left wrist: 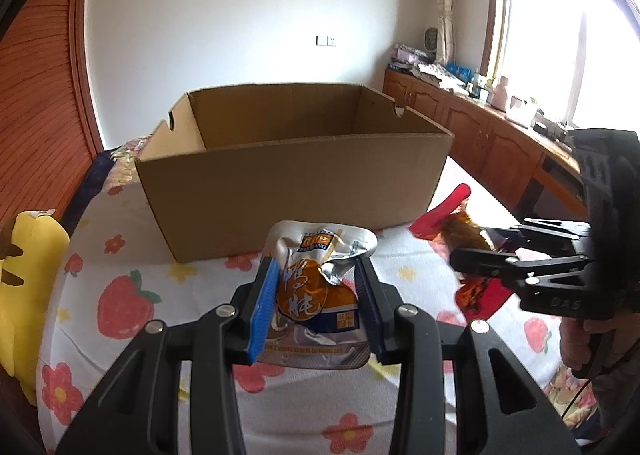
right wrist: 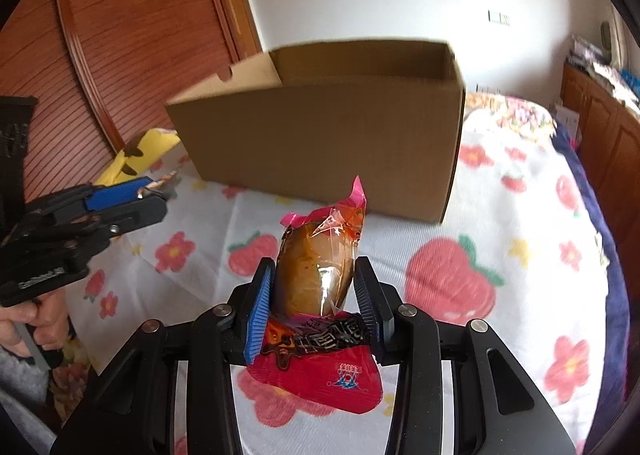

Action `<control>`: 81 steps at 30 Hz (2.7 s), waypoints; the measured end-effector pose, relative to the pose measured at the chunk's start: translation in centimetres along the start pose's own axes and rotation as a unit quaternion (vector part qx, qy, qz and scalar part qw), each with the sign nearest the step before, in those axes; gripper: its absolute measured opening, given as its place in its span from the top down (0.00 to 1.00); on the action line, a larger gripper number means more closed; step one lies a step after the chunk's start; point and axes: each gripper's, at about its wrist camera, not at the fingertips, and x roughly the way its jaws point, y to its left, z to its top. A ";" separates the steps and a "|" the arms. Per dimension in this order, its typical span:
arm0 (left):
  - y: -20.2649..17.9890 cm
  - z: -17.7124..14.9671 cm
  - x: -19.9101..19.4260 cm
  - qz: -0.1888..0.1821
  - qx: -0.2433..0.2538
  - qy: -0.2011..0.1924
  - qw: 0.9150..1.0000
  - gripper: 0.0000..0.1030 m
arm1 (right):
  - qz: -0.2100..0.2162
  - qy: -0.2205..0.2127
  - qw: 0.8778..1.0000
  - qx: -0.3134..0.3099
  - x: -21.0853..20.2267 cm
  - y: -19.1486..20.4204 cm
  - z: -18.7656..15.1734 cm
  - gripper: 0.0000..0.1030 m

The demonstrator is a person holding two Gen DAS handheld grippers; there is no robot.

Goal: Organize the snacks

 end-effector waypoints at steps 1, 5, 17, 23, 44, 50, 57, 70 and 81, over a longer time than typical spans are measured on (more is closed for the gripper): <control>0.2 0.3 -0.2 0.001 -0.001 -0.005 1.000 0.63 | 0.000 -0.005 1.000 -0.003 -0.4 0.1 0.3 0.61; 0.7 1.5 -0.4 0.005 -0.002 -0.019 1.000 0.63 | 0.000 -0.025 1.000 -0.019 -2.1 0.3 2.1 0.61; 2.2 7.4 -0.2 0.013 0.004 -0.065 0.998 0.63 | 0.008 -0.080 0.994 -0.069 -3.3 1.2 8.3 0.61; 3.6 10.3 1.2 0.021 0.008 -0.081 0.996 0.63 | 0.014 -0.098 0.992 -0.082 -2.0 1.1 10.8 0.61; 6.3 12.3 9.6 0.031 -0.005 -0.053 0.998 0.62 | -0.008 -0.105 0.993 -0.054 4.7 -2.8 14.7 0.61; 6.1 12.0 10.6 0.038 -0.005 -0.037 0.999 0.59 | -0.025 -0.090 0.994 -0.051 5.7 -3.3 14.4 0.61; 6.2 11.3 10.5 0.048 -0.013 -0.032 0.998 0.54 | -0.032 -0.068 0.996 -0.047 6.9 -3.7 13.9 0.59; 4.4 10.3 6.8 0.063 -0.003 -0.034 0.997 0.53 | -0.042 -0.080 0.995 -0.048 3.1 -2.5 13.5 0.59; 1.6 7.3 -0.7 0.071 -0.002 -0.045 0.996 0.52 | -0.057 -0.107 0.991 -0.053 -5.8 1.8 10.0 0.59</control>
